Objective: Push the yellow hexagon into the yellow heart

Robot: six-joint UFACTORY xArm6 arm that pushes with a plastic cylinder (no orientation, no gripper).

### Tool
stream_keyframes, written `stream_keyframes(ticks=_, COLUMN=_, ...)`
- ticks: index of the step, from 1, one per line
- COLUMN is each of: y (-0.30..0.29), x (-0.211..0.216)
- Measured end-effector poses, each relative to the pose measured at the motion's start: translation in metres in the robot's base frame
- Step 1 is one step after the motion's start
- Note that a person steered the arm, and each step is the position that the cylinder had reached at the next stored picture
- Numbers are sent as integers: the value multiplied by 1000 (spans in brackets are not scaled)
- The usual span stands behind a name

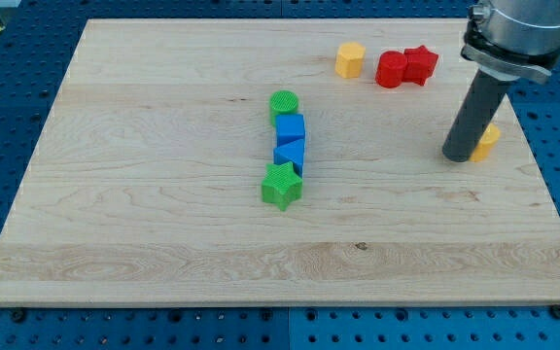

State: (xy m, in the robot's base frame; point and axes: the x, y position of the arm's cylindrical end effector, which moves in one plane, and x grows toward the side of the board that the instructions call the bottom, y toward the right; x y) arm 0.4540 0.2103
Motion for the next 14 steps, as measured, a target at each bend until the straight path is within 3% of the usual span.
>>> stream_keyframes(ticks=1, y=-1, x=0)
stream_keyframes(ticks=2, y=-42, x=-10)
stream_keyframes(ticks=5, y=-185, x=-115)
stream_keyframes(ticks=6, y=-209, x=-163)
stream_keyframes(ticks=7, y=-207, x=-208)
stream_keyframes(ticks=8, y=-165, x=-218)
stream_keyframes(ticks=10, y=-106, x=-148)
stream_keyframes(ticks=12, y=-147, x=-155)
stream_keyframes(ticks=13, y=-144, x=-128)
stream_keyframes(ticks=14, y=-85, x=-119)
